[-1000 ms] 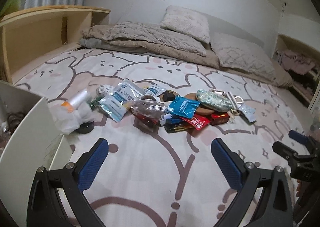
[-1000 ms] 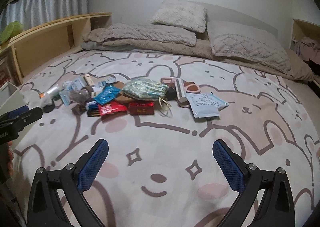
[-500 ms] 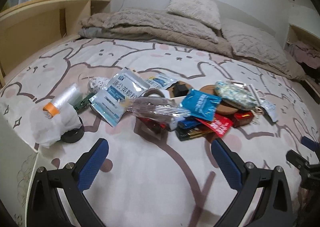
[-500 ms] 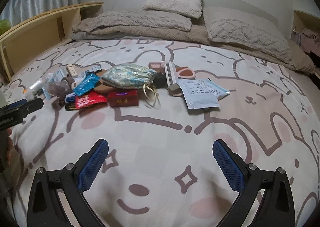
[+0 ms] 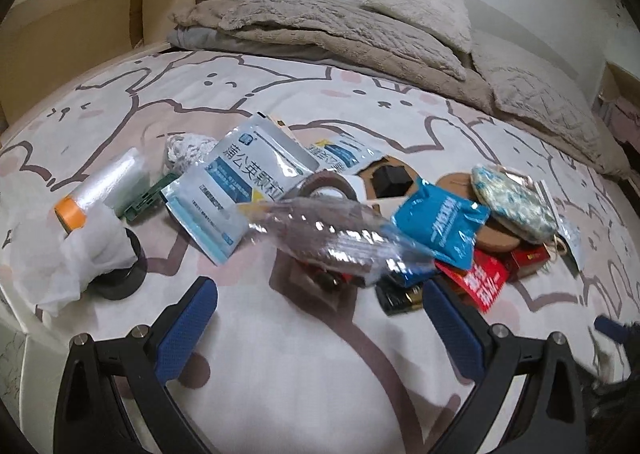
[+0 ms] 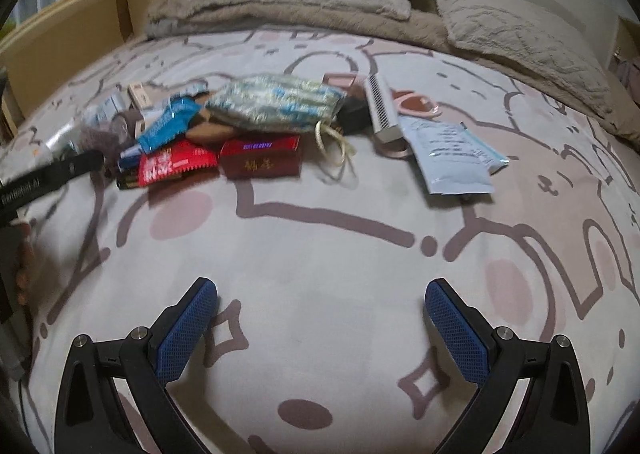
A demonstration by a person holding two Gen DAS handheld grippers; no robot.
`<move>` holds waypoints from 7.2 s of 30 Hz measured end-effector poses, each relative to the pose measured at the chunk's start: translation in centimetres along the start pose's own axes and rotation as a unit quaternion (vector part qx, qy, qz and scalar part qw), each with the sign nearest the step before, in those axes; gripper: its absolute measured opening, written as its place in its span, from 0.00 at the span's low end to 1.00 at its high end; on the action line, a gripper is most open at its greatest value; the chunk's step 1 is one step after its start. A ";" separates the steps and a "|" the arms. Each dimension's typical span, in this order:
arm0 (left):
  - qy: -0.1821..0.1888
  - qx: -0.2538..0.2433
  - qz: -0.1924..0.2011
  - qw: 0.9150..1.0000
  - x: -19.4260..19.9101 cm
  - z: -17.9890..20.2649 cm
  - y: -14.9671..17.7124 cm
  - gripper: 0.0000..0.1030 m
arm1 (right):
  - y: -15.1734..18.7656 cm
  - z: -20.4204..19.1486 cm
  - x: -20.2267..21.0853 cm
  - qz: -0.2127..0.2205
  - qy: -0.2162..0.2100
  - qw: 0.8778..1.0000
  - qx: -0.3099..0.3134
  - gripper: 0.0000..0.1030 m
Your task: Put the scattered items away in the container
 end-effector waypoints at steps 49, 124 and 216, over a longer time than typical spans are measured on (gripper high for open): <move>0.069 0.028 0.013 0.997 -1.1 0.2 -1.7 0.48 | -6.4 -3.7 -4.0 0.003 0.027 0.999 0.035 0.56; 0.152 -0.042 -0.080 0.984 15.7 4.6 14.6 0.48 | 10.5 -7.1 14.7 -0.021 -0.250 0.968 -0.025 0.96; 0.134 -0.071 -0.070 0.986 15.5 5.6 14.4 0.47 | 7.2 -8.2 14.1 0.076 -0.069 0.994 0.032 0.58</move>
Point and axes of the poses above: each gripper's, at about its wrist camera, not at the fingertips, and x roughly against the way its jaws point, z to its right, y to its underside, the point moved 10 cm from there along -x, roughly the way its jaws point, and after that the axes turned 2 degrees about -x, right-handed, at the moved point
